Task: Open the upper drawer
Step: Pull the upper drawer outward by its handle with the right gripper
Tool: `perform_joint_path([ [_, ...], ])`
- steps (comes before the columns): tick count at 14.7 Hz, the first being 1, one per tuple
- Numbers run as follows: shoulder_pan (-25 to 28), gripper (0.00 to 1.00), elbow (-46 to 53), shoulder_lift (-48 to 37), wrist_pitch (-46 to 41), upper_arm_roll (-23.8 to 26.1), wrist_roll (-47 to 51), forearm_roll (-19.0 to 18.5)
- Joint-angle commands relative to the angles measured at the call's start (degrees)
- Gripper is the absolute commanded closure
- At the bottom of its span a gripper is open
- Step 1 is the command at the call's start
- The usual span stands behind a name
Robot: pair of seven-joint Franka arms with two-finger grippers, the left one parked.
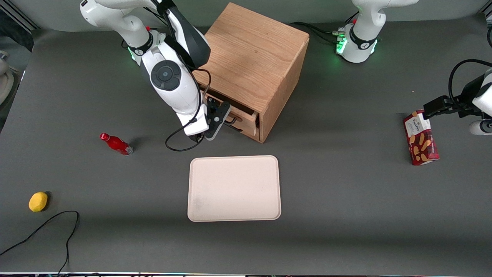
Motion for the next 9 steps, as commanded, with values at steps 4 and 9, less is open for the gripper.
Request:
perform_joint_path([
  [4, -1.2, 0.00, 3.8, 2.7, 0.6, -0.2, -1.8, 0.6],
  [9, -2.7, 0.00, 6.3, 4.3, 0.5, -0.2, -2.8, 0.6],
])
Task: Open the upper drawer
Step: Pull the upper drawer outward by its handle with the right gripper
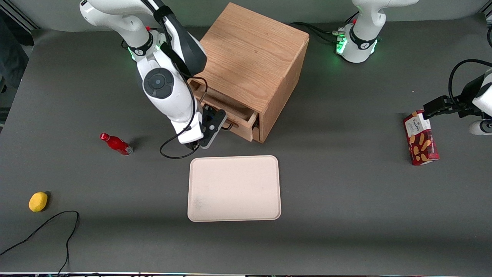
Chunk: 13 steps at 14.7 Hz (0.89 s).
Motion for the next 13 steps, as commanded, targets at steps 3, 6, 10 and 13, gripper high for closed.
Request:
perform_joint_path([
  [3, -0.6, 0.00, 4.8, 3.0, -0.7, -1.1, -1.6, 0.6],
  [6, -1.2, 0.00, 5.2, 3.5, -0.8, -1.2, -1.8, 0.5],
  [10, -2.1, 0.00, 6.0, 4.1, -1.8, -2.1, -4.2, 0.5],
  [13, -2.9, 0.00, 10.0, 5.6, -5.1, -2.3, -4.6, 0.5],
])
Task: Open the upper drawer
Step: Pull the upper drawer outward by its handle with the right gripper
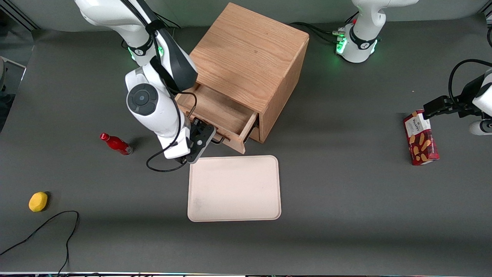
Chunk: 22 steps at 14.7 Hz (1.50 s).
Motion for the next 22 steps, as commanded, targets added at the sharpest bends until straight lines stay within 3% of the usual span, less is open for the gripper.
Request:
perform_joint_path([
  [1, -0.6, 0.00, 5.9, 2.9, -3.9, -0.8, -1.8, 0.5],
  [22, -5.8, 0.00, 14.3, 8.9, -6.4, -1.1, -5.0, -1.0],
])
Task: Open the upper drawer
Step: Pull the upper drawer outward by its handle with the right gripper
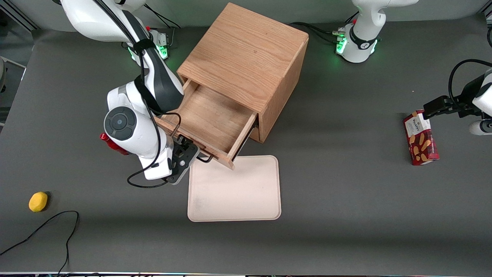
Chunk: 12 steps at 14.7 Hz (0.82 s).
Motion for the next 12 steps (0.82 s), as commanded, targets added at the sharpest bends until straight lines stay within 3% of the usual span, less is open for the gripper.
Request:
perform_joint_path([
  [1, -1.2, 0.00, 5.2, 2.9, -2.6, -0.1, -2.1, -0.6],
  [12, -3.8, 0.00, 7.6, 5.0, -2.6, -0.1, -5.5, -0.7],
])
